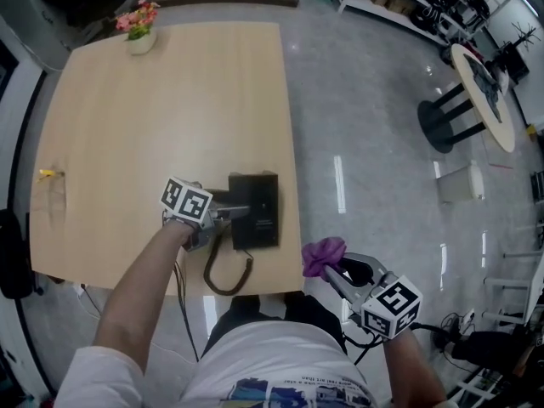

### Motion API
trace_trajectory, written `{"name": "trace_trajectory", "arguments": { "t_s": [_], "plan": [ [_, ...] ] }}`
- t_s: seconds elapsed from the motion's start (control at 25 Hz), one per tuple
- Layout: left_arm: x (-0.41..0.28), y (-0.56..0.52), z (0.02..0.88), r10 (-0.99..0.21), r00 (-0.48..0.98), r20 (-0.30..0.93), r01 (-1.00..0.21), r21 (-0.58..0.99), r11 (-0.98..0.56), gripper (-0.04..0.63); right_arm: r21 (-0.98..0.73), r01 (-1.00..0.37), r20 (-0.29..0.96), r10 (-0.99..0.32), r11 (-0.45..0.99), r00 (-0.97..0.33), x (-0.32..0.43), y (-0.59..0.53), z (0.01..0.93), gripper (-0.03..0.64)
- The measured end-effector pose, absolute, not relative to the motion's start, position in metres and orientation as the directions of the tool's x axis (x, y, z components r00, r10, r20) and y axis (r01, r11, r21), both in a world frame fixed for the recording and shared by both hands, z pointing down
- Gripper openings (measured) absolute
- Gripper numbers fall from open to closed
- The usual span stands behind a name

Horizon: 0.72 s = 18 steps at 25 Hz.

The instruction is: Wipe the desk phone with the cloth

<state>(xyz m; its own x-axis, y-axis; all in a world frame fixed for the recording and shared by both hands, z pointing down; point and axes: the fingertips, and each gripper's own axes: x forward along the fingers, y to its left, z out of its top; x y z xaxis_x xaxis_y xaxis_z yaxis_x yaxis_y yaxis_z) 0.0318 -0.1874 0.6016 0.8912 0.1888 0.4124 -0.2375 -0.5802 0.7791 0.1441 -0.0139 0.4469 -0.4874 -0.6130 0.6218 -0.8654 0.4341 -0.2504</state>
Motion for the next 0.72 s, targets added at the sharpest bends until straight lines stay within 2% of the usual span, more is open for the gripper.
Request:
{"name": "trace_trajectory", "arguments": {
  "t_s": [0.12, 0.2, 0.28, 0.36, 0.6, 0.72],
  "plan": [
    [0.002, -0.185, 0.588, 0.053, 0.899, 0.434, -0.313, 0.724, -0.614, 0.316, -0.228, -0.865, 0.622, -0.617, 0.447, -0.482, 0.143, -0.003, 0.448, 0.086],
    [-0.030, -0.183, 0.574, -0.085, 0.886, 0.456, -0.400, 0.657, -0.639, 0.313, -0.216, -0.849, 0.608, -0.614, 0.482, -0.503, 0.139, -0.002, 0.449, 0.086],
    [-0.059, -0.171, 0.554, -0.222, 0.860, 0.460, -0.482, 0.586, -0.651, 0.291, -0.192, -0.827, 0.585, -0.615, 0.529, -0.529, 0.138, -0.001, 0.448, 0.086],
    [-0.073, -0.138, 0.533, -0.307, 0.842, 0.444, -0.525, 0.539, -0.659, 0.261, -0.166, -0.808, 0.562, -0.619, 0.565, -0.548, 0.144, 0.008, 0.445, 0.086],
    [-0.057, 0.000, 0.485, -0.375, 0.817, 0.438, -0.561, 0.450, -0.695, 0.213, -0.126, -0.748, 0.498, -0.611, 0.651, -0.616, 0.148, 0.056, 0.436, 0.086],
    [-0.029, 0.069, 0.471, -0.409, 0.806, 0.428, -0.580, 0.432, -0.691, 0.151, -0.102, -0.712, 0.474, -0.595, 0.695, -0.649, 0.156, 0.091, 0.436, 0.086]
  ]
}}
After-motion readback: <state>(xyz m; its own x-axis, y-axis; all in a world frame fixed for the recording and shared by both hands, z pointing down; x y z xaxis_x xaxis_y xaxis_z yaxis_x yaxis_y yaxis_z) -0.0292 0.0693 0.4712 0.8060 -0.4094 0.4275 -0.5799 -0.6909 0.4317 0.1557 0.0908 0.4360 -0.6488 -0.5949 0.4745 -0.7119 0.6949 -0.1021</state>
